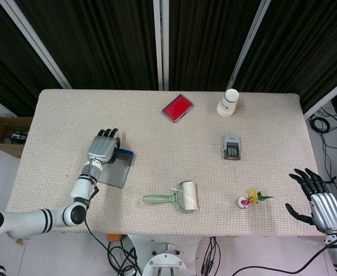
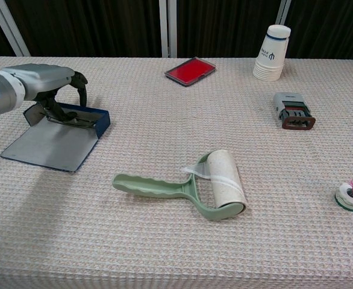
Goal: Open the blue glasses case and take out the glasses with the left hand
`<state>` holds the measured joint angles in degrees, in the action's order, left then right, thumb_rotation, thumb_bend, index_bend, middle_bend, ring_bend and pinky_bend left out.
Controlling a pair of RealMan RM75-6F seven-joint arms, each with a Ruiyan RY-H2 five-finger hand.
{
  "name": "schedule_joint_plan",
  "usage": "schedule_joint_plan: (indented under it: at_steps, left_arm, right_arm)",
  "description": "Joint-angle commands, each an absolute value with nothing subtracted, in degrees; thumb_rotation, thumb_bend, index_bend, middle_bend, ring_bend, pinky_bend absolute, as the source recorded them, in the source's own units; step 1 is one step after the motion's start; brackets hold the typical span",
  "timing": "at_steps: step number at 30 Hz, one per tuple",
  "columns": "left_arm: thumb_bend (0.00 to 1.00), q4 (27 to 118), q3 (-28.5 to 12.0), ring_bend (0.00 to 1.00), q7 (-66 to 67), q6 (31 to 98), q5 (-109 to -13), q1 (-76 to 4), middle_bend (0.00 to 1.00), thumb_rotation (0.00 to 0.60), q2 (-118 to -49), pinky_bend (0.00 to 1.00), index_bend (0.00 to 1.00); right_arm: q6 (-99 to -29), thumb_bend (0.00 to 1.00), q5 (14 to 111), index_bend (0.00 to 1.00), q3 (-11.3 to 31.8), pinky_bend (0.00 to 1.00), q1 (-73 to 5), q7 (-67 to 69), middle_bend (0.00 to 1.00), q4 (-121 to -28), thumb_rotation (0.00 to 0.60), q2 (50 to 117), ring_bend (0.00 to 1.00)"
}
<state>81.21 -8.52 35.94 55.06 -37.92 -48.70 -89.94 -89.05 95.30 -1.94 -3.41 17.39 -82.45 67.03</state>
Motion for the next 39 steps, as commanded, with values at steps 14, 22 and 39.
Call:
schedule_joint_plan:
  at_steps: [14,22,39]
  left_arm:
    - [0.45,80.21,-9.27,0.06,35.22,54.42,-36.42,-49.21,0.1,0.6,-90.03,0.11,0.49]
    - [0.45,79.32,-9.55,0.06,32.56,56.31,-39.27,-48.17,0.12,0.6,-90.98,0.11,0.54]
    - [0.45,55.38,-9.4,0.06,13.63,71.39,-62.72,-41.96,0.14,0.6,-107.85,0.11,0.55]
  right_arm:
    - [-88.44,0.2,95.07,0.18,-1.81,0.11,-3.68,17.48,0.13,-82.31,0.6,67.12,0.0]
    - [-88.52,0.2,95.02,0.18,-1.76,0.11,-3.62,17.08,0.13,-82.73,0.6,66.86,0.0]
    - [-88.07,0.2,95.04,0.18,-1.65,0.11,-3.93,16.61,0.13,-83.19,0.6,66.81,0.0]
